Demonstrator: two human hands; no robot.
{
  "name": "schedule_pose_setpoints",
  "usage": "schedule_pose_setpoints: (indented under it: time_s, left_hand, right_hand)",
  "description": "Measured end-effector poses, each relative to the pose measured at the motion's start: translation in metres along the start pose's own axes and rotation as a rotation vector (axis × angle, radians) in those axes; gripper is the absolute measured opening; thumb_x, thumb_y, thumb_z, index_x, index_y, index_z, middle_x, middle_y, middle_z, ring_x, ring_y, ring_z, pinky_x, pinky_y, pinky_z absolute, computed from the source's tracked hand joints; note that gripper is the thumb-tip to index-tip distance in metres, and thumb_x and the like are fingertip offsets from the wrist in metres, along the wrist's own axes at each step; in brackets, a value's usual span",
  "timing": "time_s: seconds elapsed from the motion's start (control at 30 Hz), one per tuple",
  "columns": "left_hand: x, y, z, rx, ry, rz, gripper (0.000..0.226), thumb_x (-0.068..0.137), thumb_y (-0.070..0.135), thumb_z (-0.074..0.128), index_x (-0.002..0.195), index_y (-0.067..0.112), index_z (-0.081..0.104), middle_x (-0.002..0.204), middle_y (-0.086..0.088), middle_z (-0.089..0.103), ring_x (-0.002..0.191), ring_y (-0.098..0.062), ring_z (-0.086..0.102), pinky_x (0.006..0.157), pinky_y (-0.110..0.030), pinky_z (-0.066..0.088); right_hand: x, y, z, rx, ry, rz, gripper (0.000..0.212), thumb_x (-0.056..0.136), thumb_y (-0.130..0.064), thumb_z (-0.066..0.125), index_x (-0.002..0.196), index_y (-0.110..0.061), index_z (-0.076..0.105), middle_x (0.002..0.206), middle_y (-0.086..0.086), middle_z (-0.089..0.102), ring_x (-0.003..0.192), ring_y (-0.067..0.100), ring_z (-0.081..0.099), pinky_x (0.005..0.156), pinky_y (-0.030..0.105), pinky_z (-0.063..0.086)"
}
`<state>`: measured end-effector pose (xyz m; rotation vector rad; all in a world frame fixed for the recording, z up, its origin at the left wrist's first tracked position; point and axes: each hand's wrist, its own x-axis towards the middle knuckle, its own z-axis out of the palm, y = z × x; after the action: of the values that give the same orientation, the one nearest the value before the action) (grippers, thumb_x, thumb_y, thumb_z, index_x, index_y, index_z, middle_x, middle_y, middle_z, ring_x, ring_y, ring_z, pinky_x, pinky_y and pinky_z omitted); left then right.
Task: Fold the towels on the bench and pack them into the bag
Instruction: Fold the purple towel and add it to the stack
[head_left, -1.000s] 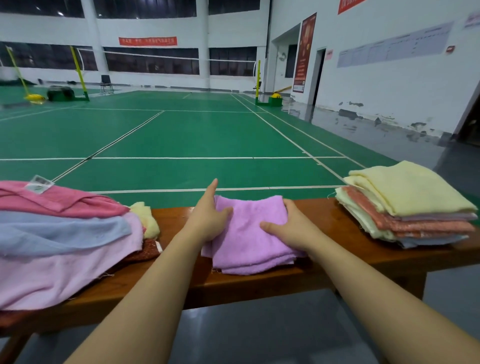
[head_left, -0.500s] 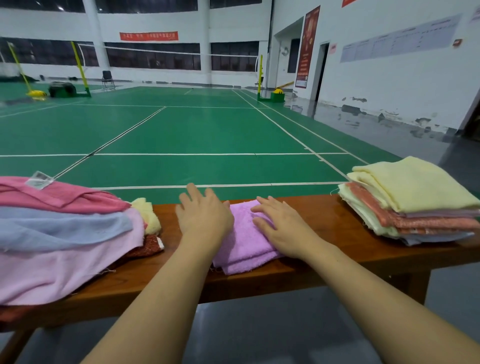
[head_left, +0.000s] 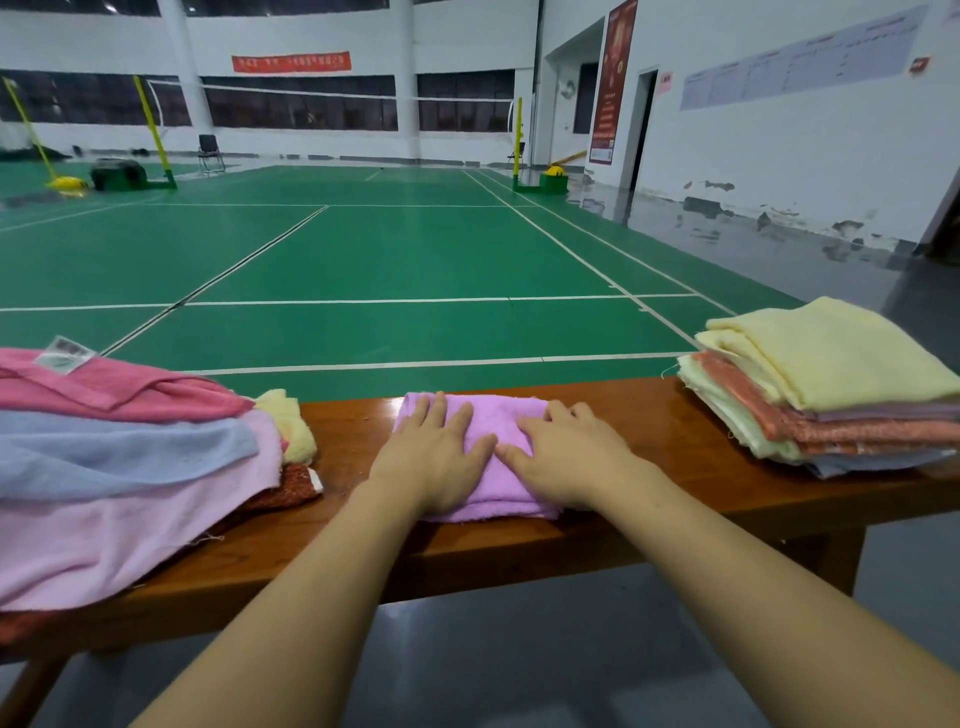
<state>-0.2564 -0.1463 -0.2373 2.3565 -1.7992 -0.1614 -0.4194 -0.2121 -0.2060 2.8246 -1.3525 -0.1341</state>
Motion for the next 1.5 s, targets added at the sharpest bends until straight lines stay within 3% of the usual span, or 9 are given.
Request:
schedule_pose_setpoints:
  time_s: [0.13, 0.23, 0.33, 0.57, 0.7, 0.83, 0.97, 1.33, 1.5]
  left_hand:
    - [-0.001, -0.009, -0.020, -0.001, 0.074, 0.065, 0.064, 0.103, 0.059, 0.036, 0.156, 0.023, 0.033, 0.165, -0.010, 0.024, 0.151, -0.028, 0.023, 0.123, -0.040, 0.019]
    - [-0.009, -0.002, -0.037, 0.051, 0.170, -0.190, 0.066, 0.097, 0.063, 0.044, 0.143, 0.016, 0.046, 0.143, -0.014, 0.049, 0.129, -0.034, 0.049, 0.105, -0.046, 0.043]
    - [-0.015, 0.003, -0.051, 0.110, 0.037, -0.384, 0.078, 0.091, 0.073, 0.045, 0.135, 0.010, 0.056, 0.139, -0.016, 0.056, 0.122, -0.035, 0.056, 0.098, -0.042, 0.046]
    - [-0.025, 0.004, -0.070, 0.052, -0.161, -0.450, 0.082, 0.087, 0.078, 0.047, 0.129, 0.009, 0.063, 0.135, -0.013, 0.063, 0.120, -0.034, 0.062, 0.102, -0.042, 0.050]
    - [-0.024, 0.018, -0.056, -0.004, -0.245, -0.476, 0.096, 0.079, 0.089, 0.043, 0.133, 0.011, 0.061, 0.135, -0.013, 0.064, 0.118, -0.035, 0.062, 0.102, -0.045, 0.050]
    - [-0.011, 0.035, -0.036, 0.042, -0.163, -0.353, 0.080, 0.082, 0.069, 0.059, 0.139, 0.013, 0.055, 0.132, -0.011, 0.064, 0.115, -0.033, 0.062, 0.095, -0.040, 0.051]
    - [0.000, 0.055, -0.031, -0.174, -0.145, -0.390, 0.084, 0.090, 0.038, 0.066, 0.153, -0.001, 0.025, 0.142, -0.021, 0.054, 0.125, -0.039, 0.058, 0.100, -0.042, 0.049]
    - [0.016, 0.127, -0.047, -1.215, 0.427, -0.097, 0.032, 0.096, 0.021, 0.062, 0.120, 0.019, 0.040, 0.112, -0.001, 0.060, 0.099, -0.018, 0.062, 0.090, -0.036, 0.051]
    - [0.074, 0.214, -0.084, -1.443, 0.325, 0.033, 0.039, 0.092, 0.020, 0.069, 0.119, 0.020, 0.041, 0.120, -0.005, 0.059, 0.106, -0.025, 0.064, 0.092, -0.046, 0.056]
  right_hand:
    - [-0.003, 0.003, -0.011, -0.014, 0.213, 0.083, 0.060, 0.101, -0.061, 0.032, 0.127, -0.016, 0.062, 0.134, 0.013, 0.051, 0.128, 0.031, 0.041, 0.105, 0.044, 0.036]
    - [0.004, 0.005, -0.005, 0.283, 0.300, -0.038, 0.037, 0.105, -0.045, 0.041, 0.119, -0.017, 0.060, 0.139, 0.007, 0.052, 0.130, 0.025, 0.046, 0.107, 0.036, 0.035]
    - [0.007, 0.004, 0.001, 0.505, 0.143, -0.088, 0.040, 0.105, -0.043, 0.042, 0.135, -0.019, 0.054, 0.146, 0.005, 0.052, 0.131, 0.024, 0.049, 0.108, 0.036, 0.039]
    - [0.005, 0.009, -0.016, -0.002, 0.193, 0.237, 0.063, 0.094, -0.073, 0.037, 0.114, -0.020, 0.063, 0.119, 0.006, 0.066, 0.108, 0.029, 0.063, 0.076, 0.035, 0.040]
    - [0.005, 0.014, -0.010, 0.138, 0.121, 0.343, 0.075, 0.090, -0.076, 0.046, 0.128, -0.011, 0.055, 0.127, 0.009, 0.064, 0.112, 0.030, 0.062, 0.076, 0.035, 0.039]
    - [0.008, 0.016, -0.002, 0.283, 0.113, 0.300, 0.057, 0.093, -0.065, 0.052, 0.116, -0.014, 0.062, 0.122, 0.010, 0.066, 0.107, 0.033, 0.062, 0.076, 0.035, 0.041]
    - [0.006, 0.022, 0.007, 0.378, 0.232, 0.277, 0.045, 0.096, -0.057, 0.053, 0.119, -0.018, 0.059, 0.119, 0.009, 0.066, 0.104, 0.033, 0.063, 0.076, 0.036, 0.043]
    - [-0.010, 0.108, -0.053, 0.577, 0.693, 0.315, 0.033, 0.096, -0.054, 0.056, 0.100, -0.022, 0.063, 0.091, -0.001, 0.066, 0.080, 0.022, 0.058, 0.068, 0.032, 0.043]
    - [-0.021, 0.203, -0.120, 0.482, 0.769, 0.431, 0.033, 0.095, -0.051, 0.061, 0.096, -0.019, 0.071, 0.087, 0.001, 0.065, 0.077, 0.023, 0.057, 0.070, 0.030, 0.038]
